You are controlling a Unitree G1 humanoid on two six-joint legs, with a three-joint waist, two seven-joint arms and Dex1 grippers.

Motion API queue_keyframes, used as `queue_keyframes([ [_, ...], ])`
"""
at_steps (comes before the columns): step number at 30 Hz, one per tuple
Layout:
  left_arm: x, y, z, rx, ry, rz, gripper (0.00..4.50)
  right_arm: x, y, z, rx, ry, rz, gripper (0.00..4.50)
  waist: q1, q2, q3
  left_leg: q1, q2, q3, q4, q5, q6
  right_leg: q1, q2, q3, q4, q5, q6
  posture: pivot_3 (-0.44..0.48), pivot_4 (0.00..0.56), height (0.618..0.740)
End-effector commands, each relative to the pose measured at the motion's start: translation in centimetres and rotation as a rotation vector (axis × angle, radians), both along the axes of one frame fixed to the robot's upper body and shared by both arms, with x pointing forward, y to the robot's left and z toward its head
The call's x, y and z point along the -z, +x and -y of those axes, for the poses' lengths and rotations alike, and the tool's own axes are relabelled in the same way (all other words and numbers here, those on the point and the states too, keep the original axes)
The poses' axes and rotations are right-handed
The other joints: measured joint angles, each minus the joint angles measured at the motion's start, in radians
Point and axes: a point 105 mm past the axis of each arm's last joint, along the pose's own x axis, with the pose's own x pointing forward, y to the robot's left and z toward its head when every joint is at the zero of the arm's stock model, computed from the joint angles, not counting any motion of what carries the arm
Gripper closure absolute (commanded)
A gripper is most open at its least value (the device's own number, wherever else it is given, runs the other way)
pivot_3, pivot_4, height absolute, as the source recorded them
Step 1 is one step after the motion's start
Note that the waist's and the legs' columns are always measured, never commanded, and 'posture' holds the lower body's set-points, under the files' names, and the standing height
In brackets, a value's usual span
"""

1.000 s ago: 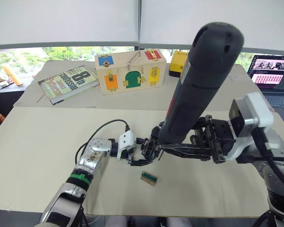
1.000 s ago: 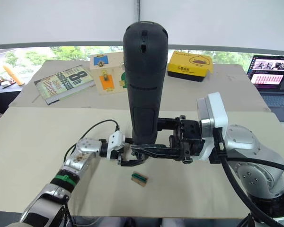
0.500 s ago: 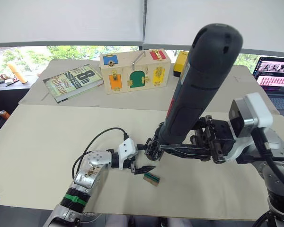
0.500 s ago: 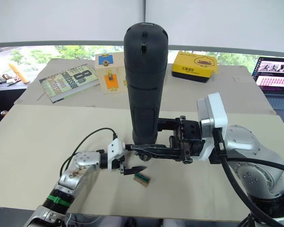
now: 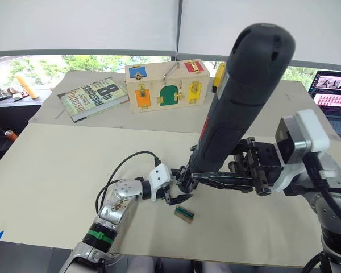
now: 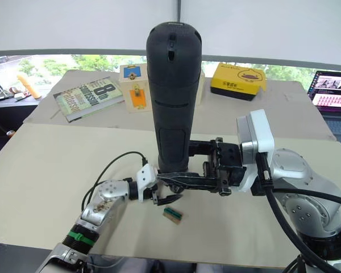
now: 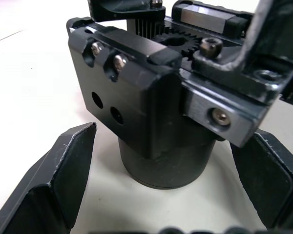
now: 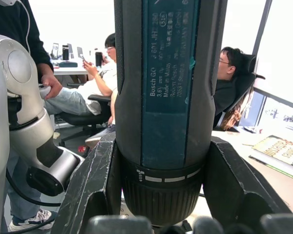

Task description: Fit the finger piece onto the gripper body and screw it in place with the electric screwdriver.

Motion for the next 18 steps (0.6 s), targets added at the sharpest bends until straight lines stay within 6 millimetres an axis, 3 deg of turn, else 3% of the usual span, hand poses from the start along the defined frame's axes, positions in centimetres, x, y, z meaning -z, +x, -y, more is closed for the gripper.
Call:
queue_keyframes([
  [1,1.7,-0.4,0.4,0.000,0.046,-0.051,0.06,-1.0,-0.5,0.1,-0.007,0.024,0.047,2.60,0.000,0.000,0.000,0.000,0.000,0.000,0.000,0.000,0.000,0.000,0.000,0.000,0.000,0.000,0.000,0.000,0.150,0.740],
  [5,2.0,-0.8,0.5,0.016,0.054,-0.057,0.06,-1.1,-0.5,0.0,-0.004,0.031,0.051,2.60,0.000,0.000,0.000,0.000,-0.001,0.000,0.000,0.000,0.001,0.000,-0.002,0.000,0.000,0.000,0.001,0.000,0.150,0.740],
  [10,2.2,-0.6,0.5,0.014,0.069,-0.062,2.19,-1.4,-0.5,-0.3,-0.013,0.045,0.060,2.60,0.000,0.000,0.000,0.000,-0.001,0.000,0.000,0.000,0.001,0.000,-0.002,0.000,0.000,0.000,0.001,0.000,0.150,0.740],
  [18,2.3,-0.6,0.4,0.025,0.081,-0.061,2.22,-2.4,0.4,-1.0,-0.035,0.065,0.097,2.60,0.001,0.000,0.000,0.000,-0.002,-0.001,0.000,0.000,0.003,0.001,-0.003,0.000,0.000,0.001,0.001,0.000,0.150,0.740],
])
